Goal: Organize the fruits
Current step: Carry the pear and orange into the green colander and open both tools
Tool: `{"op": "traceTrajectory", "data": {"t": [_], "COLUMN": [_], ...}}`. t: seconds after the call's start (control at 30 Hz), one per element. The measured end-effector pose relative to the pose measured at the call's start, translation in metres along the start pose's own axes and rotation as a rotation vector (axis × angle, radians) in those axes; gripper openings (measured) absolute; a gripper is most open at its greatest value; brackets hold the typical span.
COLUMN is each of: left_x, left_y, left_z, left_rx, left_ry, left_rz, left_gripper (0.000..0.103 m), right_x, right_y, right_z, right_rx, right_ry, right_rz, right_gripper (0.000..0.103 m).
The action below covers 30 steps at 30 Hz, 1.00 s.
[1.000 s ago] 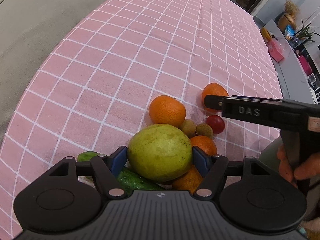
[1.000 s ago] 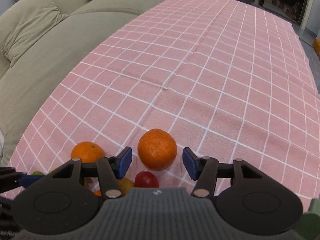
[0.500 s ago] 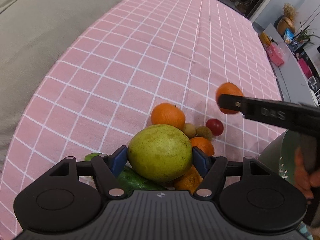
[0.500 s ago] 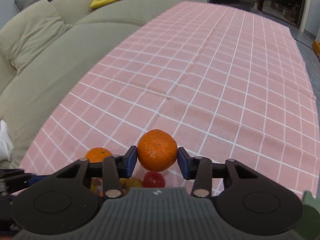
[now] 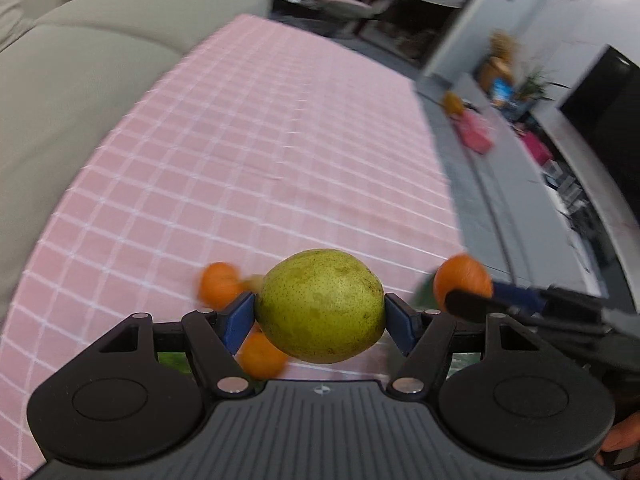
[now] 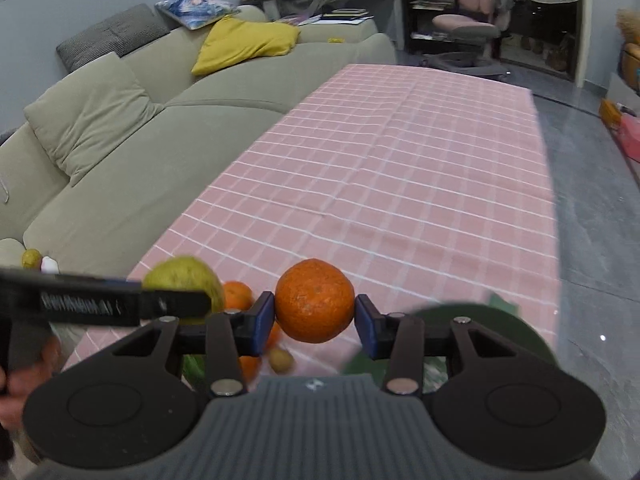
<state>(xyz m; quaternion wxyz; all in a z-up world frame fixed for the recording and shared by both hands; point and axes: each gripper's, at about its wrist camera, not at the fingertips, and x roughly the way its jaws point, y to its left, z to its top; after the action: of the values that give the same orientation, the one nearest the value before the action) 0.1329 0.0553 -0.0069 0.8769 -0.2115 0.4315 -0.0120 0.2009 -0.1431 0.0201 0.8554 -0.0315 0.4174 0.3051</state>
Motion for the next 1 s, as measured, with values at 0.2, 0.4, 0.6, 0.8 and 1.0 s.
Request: {"op": "traceTrajectory", "data": {"t": [0.2, 0.4, 0.6, 0.8, 1.0], "left_x": [0.013, 0.051, 0.105, 0.135, 0.15], "left_y": [-0.062, -0.114, -0.144, -0.151, -0.157], "left_z": [-0.007, -0.015, -0.02, -0.027, -0.027], "left_rx": [0.165, 0.318, 0.48, 0.617, 0.662], "left_ry": [0.062, 0.2, 0.352, 0.433, 0.501], "left_rz": [-0.091, -0.136, -0.076, -0.012, 0.014], "left_gripper": [0.079, 0.079, 0.079, 0.079, 0.079], "right_x": [-0.031, -0.02, 0.008, 0.036, 0.05], "right_y": [-0.035, -0.062, -0.082, -0.091, -0.094], "right_z": [-0.036, -0.063, -0.07, -0.07, -0.068], "right_rx": [0.008, -0.037, -0.126, -0.214, -0.297], "right_ry": [0.038, 0.16, 0.279, 0.376, 0.444], "right_rz": [-0.08, -0.082, -0.044, 0.003, 0.069], "right_gripper": [0.041, 0.041, 0.041, 0.04, 0.041]}}
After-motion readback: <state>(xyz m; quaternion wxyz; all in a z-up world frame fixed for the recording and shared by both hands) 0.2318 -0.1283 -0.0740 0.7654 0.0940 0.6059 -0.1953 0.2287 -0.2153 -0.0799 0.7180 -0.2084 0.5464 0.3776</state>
